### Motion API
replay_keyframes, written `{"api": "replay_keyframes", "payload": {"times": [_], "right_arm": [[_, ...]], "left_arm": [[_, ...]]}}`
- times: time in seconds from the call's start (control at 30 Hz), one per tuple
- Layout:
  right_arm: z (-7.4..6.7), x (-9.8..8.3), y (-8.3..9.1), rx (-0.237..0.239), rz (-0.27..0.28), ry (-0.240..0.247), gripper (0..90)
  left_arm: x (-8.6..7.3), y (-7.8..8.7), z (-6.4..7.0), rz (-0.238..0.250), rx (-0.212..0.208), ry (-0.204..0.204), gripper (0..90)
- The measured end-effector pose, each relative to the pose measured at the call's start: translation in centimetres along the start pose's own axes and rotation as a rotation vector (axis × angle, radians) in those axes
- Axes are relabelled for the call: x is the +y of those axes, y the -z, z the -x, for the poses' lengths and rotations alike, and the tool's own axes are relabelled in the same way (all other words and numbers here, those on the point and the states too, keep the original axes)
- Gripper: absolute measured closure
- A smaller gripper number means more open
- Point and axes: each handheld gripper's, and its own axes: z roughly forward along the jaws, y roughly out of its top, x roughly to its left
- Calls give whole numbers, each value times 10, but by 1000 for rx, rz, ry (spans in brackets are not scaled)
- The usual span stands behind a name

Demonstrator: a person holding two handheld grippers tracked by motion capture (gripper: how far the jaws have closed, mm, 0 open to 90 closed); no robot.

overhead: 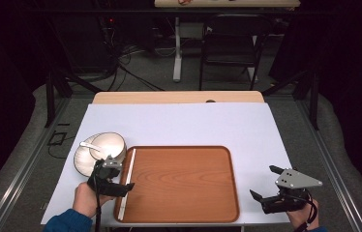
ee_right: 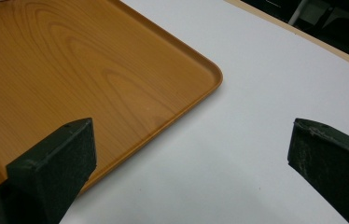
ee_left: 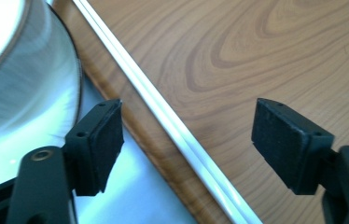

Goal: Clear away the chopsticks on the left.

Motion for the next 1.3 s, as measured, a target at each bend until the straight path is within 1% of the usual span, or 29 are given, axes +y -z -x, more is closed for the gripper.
{"api": "replay_keyframes", "payload": {"times": [0.13,0.23,0.3,0.4,0.43,0.57,0.77,0.8,1.0,1.13,1.3], "right_arm": [[-1,0,-1,-3,-9,5,4],[-1,0,-2,-6,-15,8,2],[-1,0,-3,-7,-19,9,2],[0,0,-3,-4,-23,7,1],[0,0,-3,-5,-24,6,1],[0,-1,-3,-6,-27,4,1],[-1,0,-4,-6,-30,5,1],[-1,0,-4,-6,-30,6,1],[-1,0,-6,-5,-36,8,1],[-1,1,-7,-3,-37,12,1],[-1,1,-7,0,-36,16,1]], "left_arm": [[-1,9,-4,22,8,-14,178],[-3,14,-5,45,10,-7,154],[-3,16,-7,43,6,-12,142],[-5,21,-9,54,11,-17,126],[-6,22,-9,61,3,-16,122],[-7,24,-12,67,-4,-23,106],[-8,28,-16,66,15,-25,92],[-9,29,-16,72,15,-18,88],[-9,32,-18,82,32,-24,65],[-9,34,-18,83,32,-17,58],[-10,38,-19,93,44,-8,49]]}}
